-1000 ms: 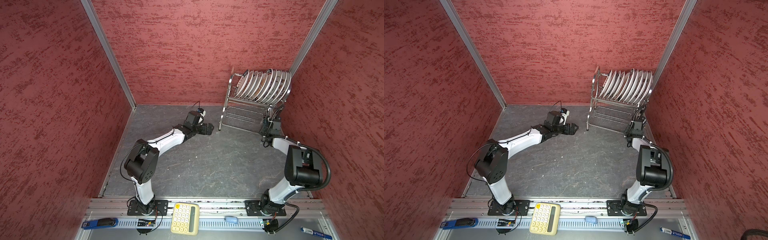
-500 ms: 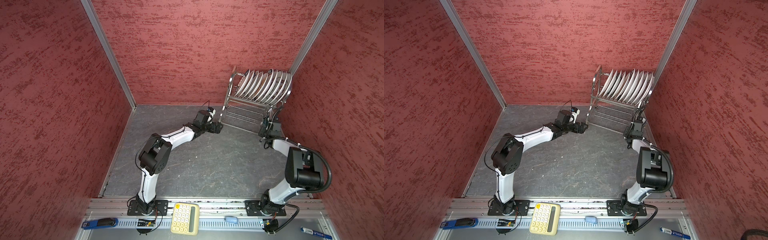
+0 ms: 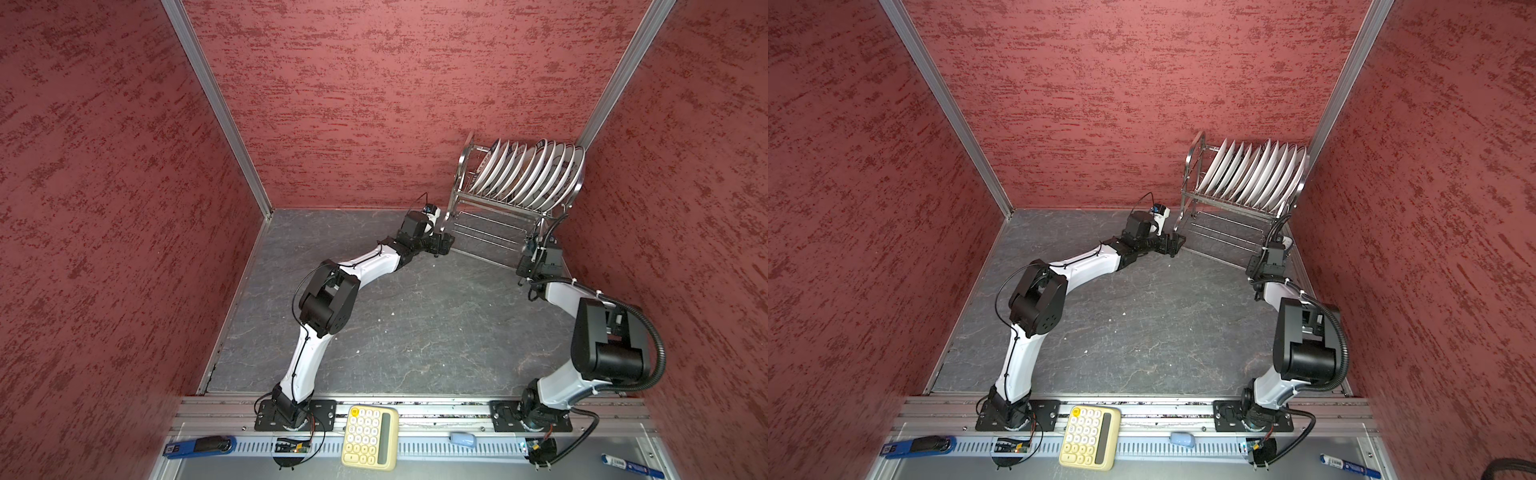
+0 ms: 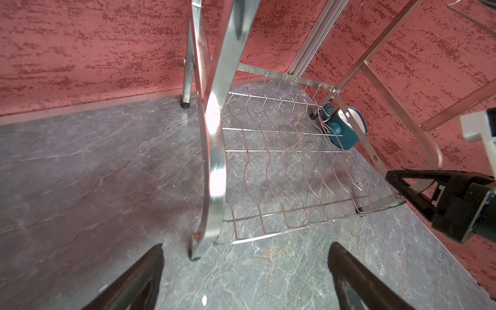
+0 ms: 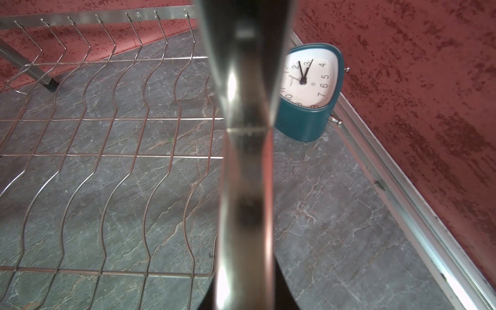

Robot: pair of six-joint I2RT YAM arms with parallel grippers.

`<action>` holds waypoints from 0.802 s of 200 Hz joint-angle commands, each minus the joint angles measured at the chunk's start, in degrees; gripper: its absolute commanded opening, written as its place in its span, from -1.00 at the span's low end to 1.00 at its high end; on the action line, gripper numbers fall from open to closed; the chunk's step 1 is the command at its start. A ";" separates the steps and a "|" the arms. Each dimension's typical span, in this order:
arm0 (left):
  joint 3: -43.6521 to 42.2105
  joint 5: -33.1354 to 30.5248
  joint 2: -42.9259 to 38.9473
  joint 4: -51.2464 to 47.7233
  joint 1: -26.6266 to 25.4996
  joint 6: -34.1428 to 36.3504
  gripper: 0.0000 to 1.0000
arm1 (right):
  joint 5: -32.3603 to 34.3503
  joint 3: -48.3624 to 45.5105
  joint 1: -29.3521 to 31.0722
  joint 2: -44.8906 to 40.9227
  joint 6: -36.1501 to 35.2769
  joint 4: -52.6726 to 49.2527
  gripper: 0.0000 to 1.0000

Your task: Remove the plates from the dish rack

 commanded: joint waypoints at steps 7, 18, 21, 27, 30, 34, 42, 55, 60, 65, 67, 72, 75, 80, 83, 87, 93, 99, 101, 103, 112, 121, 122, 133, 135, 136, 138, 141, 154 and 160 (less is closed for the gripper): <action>4.99 1.37 4.25 -1.26 0.74 1.33 0.83 | -3.48 -1.14 0.32 -1.93 3.07 -0.25 -0.97; 7.23 1.40 5.90 -2.09 0.78 1.57 0.80 | -3.59 -1.29 0.32 -2.06 2.87 -0.31 -0.97; 7.92 1.38 6.19 -2.25 0.82 1.66 0.80 | -3.57 -1.27 0.32 -2.12 2.81 -0.31 -0.98; 8.99 1.24 7.08 -2.75 0.83 1.96 0.79 | -3.65 -1.23 0.28 -2.16 2.72 -0.30 -0.98; 9.52 1.22 7.53 -2.87 0.80 2.09 0.78 | -3.70 -1.33 0.26 -2.10 2.71 -0.30 -0.98; 10.18 1.15 8.03 -2.94 0.83 2.22 0.76 | -3.74 -1.28 0.29 -2.24 2.63 -0.31 -0.98; 11.14 0.80 8.87 -2.86 0.82 2.42 0.74 | -3.89 -1.31 0.29 -2.27 2.52 -0.31 -0.98; 12.41 0.64 10.19 -2.41 0.91 2.38 0.65 | -4.16 -1.39 0.35 -2.27 2.50 -0.28 -0.98; 12.98 0.63 10.72 -2.54 0.91 2.27 0.59 | -4.26 -1.47 0.30 -2.28 2.50 -0.23 -0.98; 13.60 0.49 11.24 -2.55 1.01 2.04 0.53 | -4.36 -1.48 0.35 -2.34 2.50 -0.18 -0.98; 13.90 0.45 11.43 -2.64 1.05 1.92 0.51 | -4.42 -1.52 0.28 -2.31 2.47 -0.15 -0.98; 14.53 0.33 11.96 -2.87 1.07 1.57 0.49 | -4.54 -1.54 0.32 -2.33 2.50 -0.11 -0.98; 14.90 0.29 12.30 -2.91 1.02 1.44 0.49 | -4.54 -1.53 0.35 -2.32 2.50 -0.13 -0.98; 15.54 0.27 12.68 -3.13 1.00 1.34 0.49 | -4.61 -1.53 0.34 -2.34 2.41 -0.13 -0.98; 15.89 0.25 12.98 -3.28 1.00 1.26 0.49 | -4.66 -1.48 0.34 -2.32 2.38 -0.13 -0.98; 16.29 0.27 13.25 -3.32 1.00 1.33 0.49 | -4.70 -1.49 0.34 -2.33 2.32 -0.13 -0.98; 16.71 0.16 13.75 -3.39 1.00 1.38 0.49 | -4.79 -1.56 0.31 -2.32 2.23 -0.13 -0.98; 16.99 0.11 14.04 -3.24 0.96 1.33 0.47 | -4.79 -1.62 0.35 -2.33 2.22 -0.09 -0.98; 17.08 0.04 14.10 -3.12 0.90 1.33 0.46 | -4.79 -1.60 0.35 -2.35 2.23 -0.08 -0.98; 17.05 0.01 14.19 -3.07 0.85 1.40 0.45 | -4.86 -1.61 0.28 -2.31 2.21 -0.05 -0.98; 17.05 -0.38 14.33 -2.75 0.70 1.50 0.38 | -4.97 -1.73 0.30 -2.34 2.22 -0.04 -0.98; 17.03 -1.14 14.57 -2.65 0.58 1.67 0.28 | -5.16 -1.75 0.33 -2.33 2.17 -0.02 -0.98; 17.04 -1.22 14.58 -2.69 0.57 1.72 0.28 | -5.15 -1.79 0.29 -2.30 2.16 0.01 -0.98; 16.96 -1.75 14.64 -2.72 0.48 2.07 0.18 | -5.32 -1.80 0.28 -2.27 2.14 0.01 -0.98; 16.96 -1.87 14.63 -2.73 0.50 2.09 0.16 | -5.39 -1.86 0.33 -2.27 2.14 -0.10 -0.98; 16.96 -1.89 14.65 -2.73 0.49 2.10 0.15 | -5.40 -1.84 0.34 -2.27 2.10 -0.12 -0.98; 16.91 -1.97 14.61 -2.68 0.48 2.12 0.12 | -5.43 -1.85 0.28 -2.27 2.07 -0.13 -0.98; 16.88 -2.06 14.66 -2.65 0.48 2.12 0.08 | -5.48 -1.88 0.31 -2.31 1.99 -0.13 -0.98; 16.75 -2.31 14.81 -2.69 0.48 2.20 -0.02 | -5.54 -1.94 0.27 -2.18 1.81 -0.13 -0.98; 16.78 -2.42 14.85 -2.61 0.48 2.12 -0.03 | -5.58 -2.01 0.29 -2.10 1.78 -0.13 -0.98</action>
